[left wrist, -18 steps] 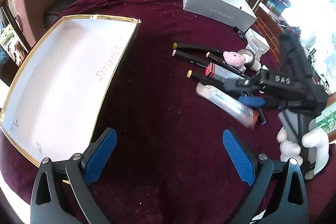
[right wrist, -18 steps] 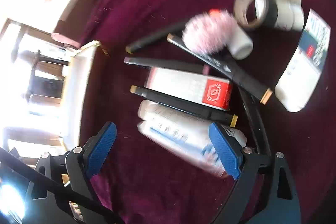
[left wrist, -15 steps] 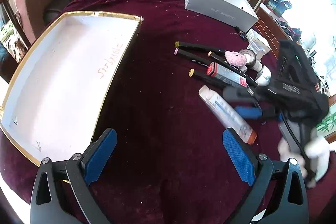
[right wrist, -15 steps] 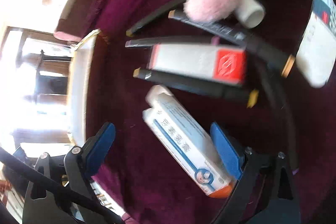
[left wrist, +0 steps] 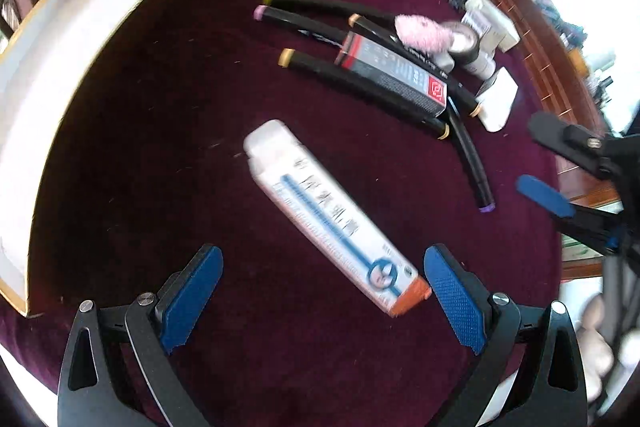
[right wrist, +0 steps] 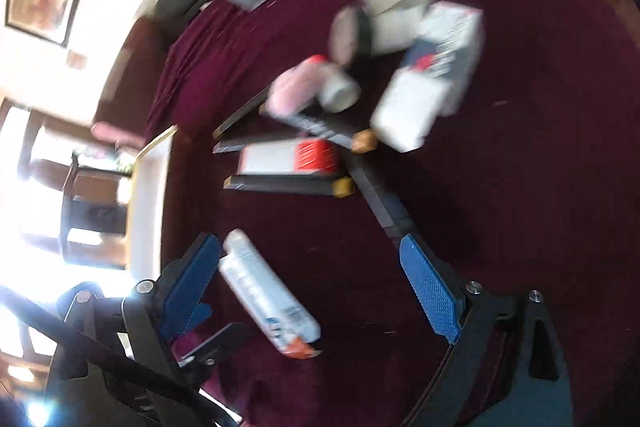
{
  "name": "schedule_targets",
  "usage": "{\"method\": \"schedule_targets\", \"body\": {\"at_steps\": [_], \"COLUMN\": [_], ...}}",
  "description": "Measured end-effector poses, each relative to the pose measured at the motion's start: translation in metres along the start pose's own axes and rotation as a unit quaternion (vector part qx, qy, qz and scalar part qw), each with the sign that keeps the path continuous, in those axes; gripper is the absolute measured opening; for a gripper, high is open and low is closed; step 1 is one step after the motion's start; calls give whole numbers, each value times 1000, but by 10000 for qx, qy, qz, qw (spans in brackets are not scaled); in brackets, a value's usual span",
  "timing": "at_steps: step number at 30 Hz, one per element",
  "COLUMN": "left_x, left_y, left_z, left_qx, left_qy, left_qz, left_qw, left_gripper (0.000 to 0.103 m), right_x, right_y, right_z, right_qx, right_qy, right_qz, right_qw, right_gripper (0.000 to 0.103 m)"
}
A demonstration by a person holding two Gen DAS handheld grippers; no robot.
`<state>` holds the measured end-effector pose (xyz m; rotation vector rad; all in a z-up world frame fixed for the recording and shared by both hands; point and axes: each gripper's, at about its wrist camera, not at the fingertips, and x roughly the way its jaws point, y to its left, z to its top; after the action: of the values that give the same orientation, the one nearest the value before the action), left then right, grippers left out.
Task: Organize objects
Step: 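Grasp the white-and-blue ointment box with the left gripper while the right gripper grasps the green-labelled medicine box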
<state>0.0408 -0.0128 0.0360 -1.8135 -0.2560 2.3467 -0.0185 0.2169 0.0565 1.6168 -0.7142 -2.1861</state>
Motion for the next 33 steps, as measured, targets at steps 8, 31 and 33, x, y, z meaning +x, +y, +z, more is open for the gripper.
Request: {"method": "schedule_targets", "body": {"at_steps": [8,31,33], "left_x": [10,3,4], "left_y": [-14,-4,6], "left_z": [2,-19,-12], "left_qx": [884,1307,1125], "left_qy": [-17,-573,-547], "left_qz": [373,799,705], "left_qw": [9954,9865,9896], "left_gripper": [24,23,22], "right_x": [-24,12,8], "right_y": [-26,2,-5], "right_z": [-5,9,11], "right_qx": [2,-1346,-1305], "right_qy": [-169,78,16], "right_qz": [-537,-1612,-1761], "right_qw": [9984,9777,9757], "right_gripper": [93,93,92]}}
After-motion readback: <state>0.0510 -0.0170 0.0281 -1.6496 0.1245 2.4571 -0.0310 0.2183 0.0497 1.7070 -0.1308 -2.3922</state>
